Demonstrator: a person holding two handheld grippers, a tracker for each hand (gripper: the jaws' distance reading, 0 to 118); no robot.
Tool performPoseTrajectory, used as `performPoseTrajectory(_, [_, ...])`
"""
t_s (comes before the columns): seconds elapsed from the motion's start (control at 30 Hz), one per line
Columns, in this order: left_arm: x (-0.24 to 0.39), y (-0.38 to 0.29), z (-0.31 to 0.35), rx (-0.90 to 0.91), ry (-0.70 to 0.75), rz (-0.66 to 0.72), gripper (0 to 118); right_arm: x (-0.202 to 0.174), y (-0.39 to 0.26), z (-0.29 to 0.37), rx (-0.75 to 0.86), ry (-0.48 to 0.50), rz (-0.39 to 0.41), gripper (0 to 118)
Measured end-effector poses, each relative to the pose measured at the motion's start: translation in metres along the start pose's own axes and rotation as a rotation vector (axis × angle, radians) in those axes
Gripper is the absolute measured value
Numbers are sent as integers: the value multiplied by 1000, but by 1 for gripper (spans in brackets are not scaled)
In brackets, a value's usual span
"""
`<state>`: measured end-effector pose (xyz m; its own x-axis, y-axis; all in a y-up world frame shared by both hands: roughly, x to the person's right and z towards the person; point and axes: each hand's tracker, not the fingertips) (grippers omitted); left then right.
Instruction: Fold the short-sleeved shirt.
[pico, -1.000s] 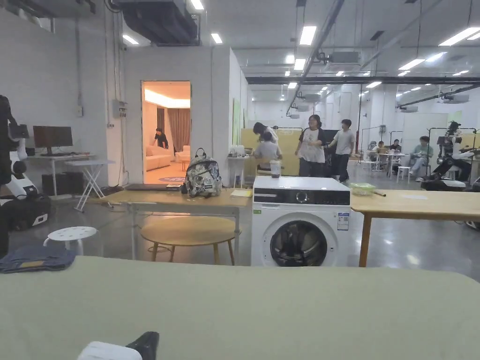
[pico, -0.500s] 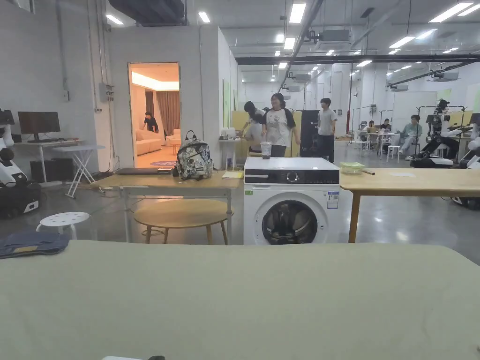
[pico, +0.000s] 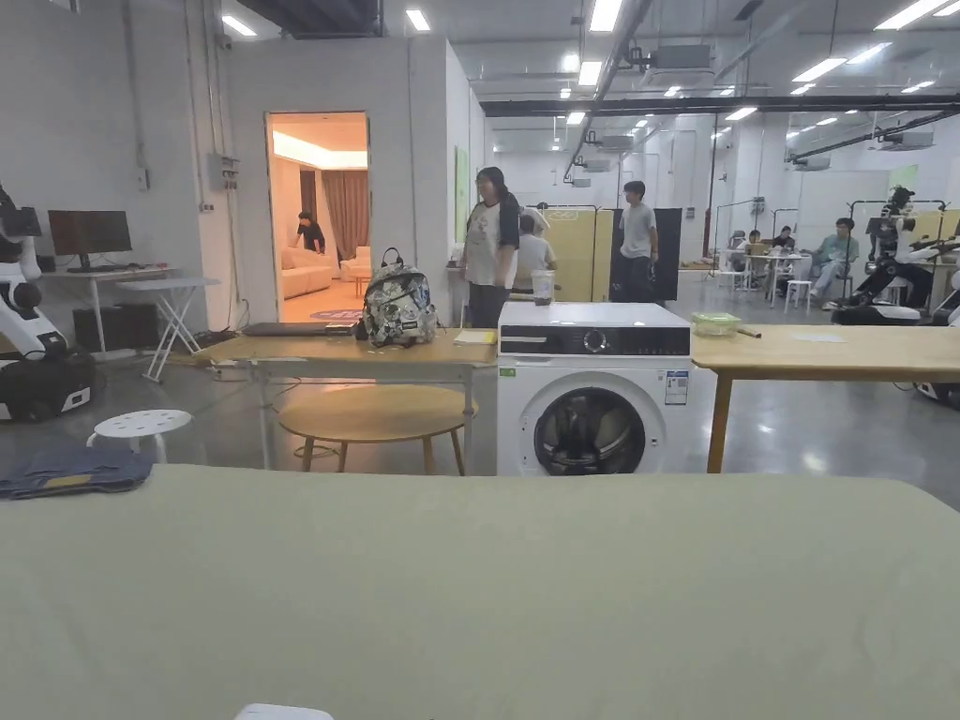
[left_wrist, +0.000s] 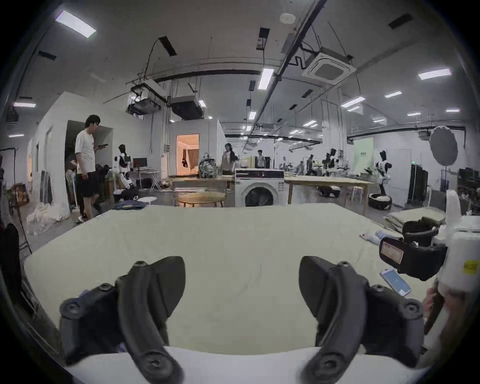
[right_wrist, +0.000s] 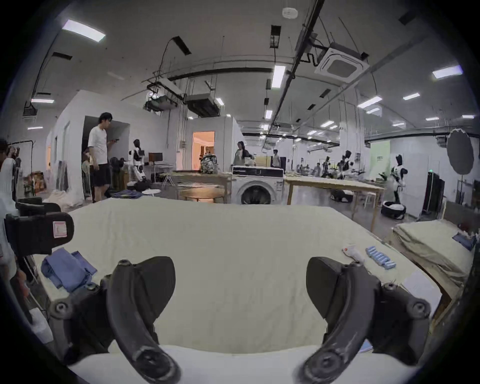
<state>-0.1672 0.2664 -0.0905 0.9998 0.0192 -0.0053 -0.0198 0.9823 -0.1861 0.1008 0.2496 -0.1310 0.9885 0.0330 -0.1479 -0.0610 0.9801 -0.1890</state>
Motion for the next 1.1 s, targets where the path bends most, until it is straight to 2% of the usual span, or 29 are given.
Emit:
performPoseTrajectory(0.1, [0,0,-2,-9,7,29,95,0,2,-2,-4,-2,-52,104])
performPoseTrajectory(0.17, [-6,1,0,14,-49,120,95,4,1,-4,-16,51,-108,104])
performPoseTrajectory(0.23, [-10,3,3,38,-81,181,95,6,-1,-2,-8,66,-118,104])
performPoseTrajectory(0.57, [-12,-1,1,21,-76,171,95,9,-3,-7,-46,15,-160,104])
performPoseTrajectory(0.77, [-12,-2,-1,-3,-37,151,95,6,-5,-7,-60,13,-134,104])
performPoseTrajectory(0.87, [-13,-3,-2,-2,-40,168,95,6,-2,-12,-81,19,-189,104])
performPoseTrajectory(0.93, [-13,-3,-2,-4,-44,170,95,4,-2,-11,-56,-19,-248,104])
performPoseTrajectory(0.97, [-13,-4,-2,-5,-44,167,95,4,-1,-12,-63,-19,-252,104])
performPoseTrajectory(1.1, [-13,-4,-3,-8,-42,163,95,4,2,-15,-109,57,-273,104])
